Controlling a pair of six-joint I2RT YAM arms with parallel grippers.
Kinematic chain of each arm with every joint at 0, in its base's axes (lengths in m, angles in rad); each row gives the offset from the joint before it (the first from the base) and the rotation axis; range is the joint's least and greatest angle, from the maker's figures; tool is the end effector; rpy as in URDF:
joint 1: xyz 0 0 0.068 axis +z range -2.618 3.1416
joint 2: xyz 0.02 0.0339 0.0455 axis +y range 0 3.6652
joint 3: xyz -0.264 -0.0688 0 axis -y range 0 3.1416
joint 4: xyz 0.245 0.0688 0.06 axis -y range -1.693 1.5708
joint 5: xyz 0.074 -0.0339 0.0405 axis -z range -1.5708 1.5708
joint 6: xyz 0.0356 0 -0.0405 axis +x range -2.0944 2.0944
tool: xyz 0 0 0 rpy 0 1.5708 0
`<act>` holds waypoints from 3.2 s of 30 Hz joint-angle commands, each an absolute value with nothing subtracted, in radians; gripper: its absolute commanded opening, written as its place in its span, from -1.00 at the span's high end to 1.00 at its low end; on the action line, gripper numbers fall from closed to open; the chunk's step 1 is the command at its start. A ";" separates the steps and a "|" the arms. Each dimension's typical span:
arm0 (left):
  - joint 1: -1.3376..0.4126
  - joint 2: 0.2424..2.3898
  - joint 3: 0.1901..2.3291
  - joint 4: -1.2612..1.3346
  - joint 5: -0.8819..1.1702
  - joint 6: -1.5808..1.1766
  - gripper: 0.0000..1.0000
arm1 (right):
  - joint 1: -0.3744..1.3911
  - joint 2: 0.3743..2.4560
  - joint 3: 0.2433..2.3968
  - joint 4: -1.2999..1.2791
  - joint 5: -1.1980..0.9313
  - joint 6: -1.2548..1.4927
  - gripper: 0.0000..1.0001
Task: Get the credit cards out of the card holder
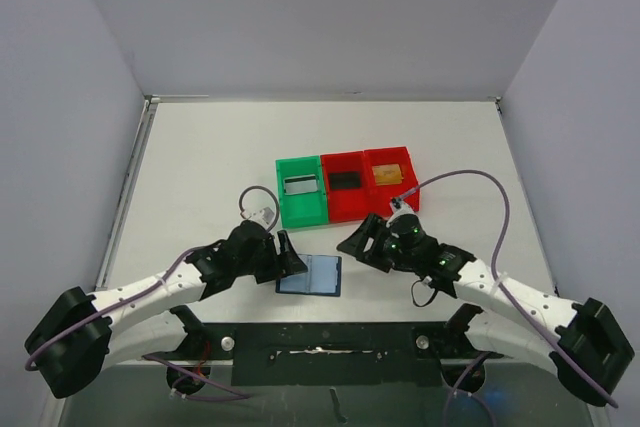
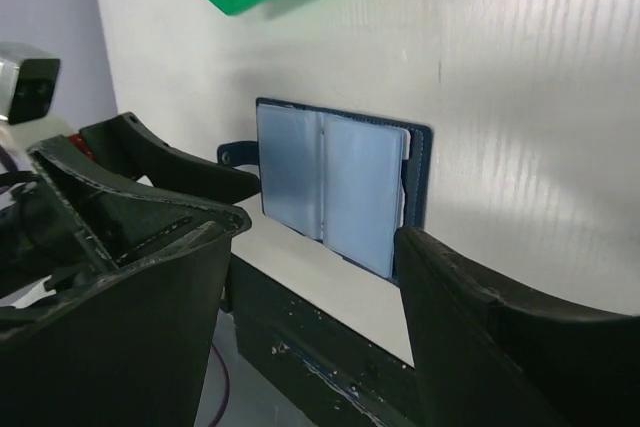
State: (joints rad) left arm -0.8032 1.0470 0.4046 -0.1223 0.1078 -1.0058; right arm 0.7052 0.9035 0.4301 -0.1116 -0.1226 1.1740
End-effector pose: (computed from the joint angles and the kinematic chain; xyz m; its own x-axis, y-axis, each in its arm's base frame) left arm 0.1354 -0.1459 0.1676 -0.9072 -0.2692 -0.3234 0.0059 0.7605 -0.6493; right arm 0.1443 0.1285 0.2022 -0.8275 0.4978 -0.2599 0.1092 0.5967 0.7950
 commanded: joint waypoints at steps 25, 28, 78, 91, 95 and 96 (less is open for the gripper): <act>-0.825 1.116 0.424 -0.172 0.110 -0.919 0.06 | 0.889 1.426 0.600 0.010 -0.099 1.255 0.21; -0.825 1.119 0.419 -0.166 0.117 -0.919 0.09 | 0.890 1.464 0.610 0.011 -0.121 1.257 0.22; -0.839 1.115 0.443 -0.308 0.031 -0.890 0.05 | 0.983 1.580 0.871 -0.360 0.054 1.135 -0.06; -0.838 1.075 0.437 -0.340 0.010 -0.897 -0.03 | 1.001 1.607 0.911 -0.367 0.064 1.117 0.11; -0.840 1.076 0.430 -0.341 0.014 -0.903 -0.04 | 1.009 1.581 0.944 -0.440 0.119 1.113 0.04; -0.840 1.069 0.434 -0.341 0.016 -0.904 -0.06 | 1.011 1.572 0.955 -0.454 0.132 1.109 0.02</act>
State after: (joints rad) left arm -0.8326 1.0828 0.4419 -0.3271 0.0296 -0.9054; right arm 0.9966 1.6100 0.8894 -0.3950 0.0540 1.1259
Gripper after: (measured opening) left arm 0.512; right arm 0.475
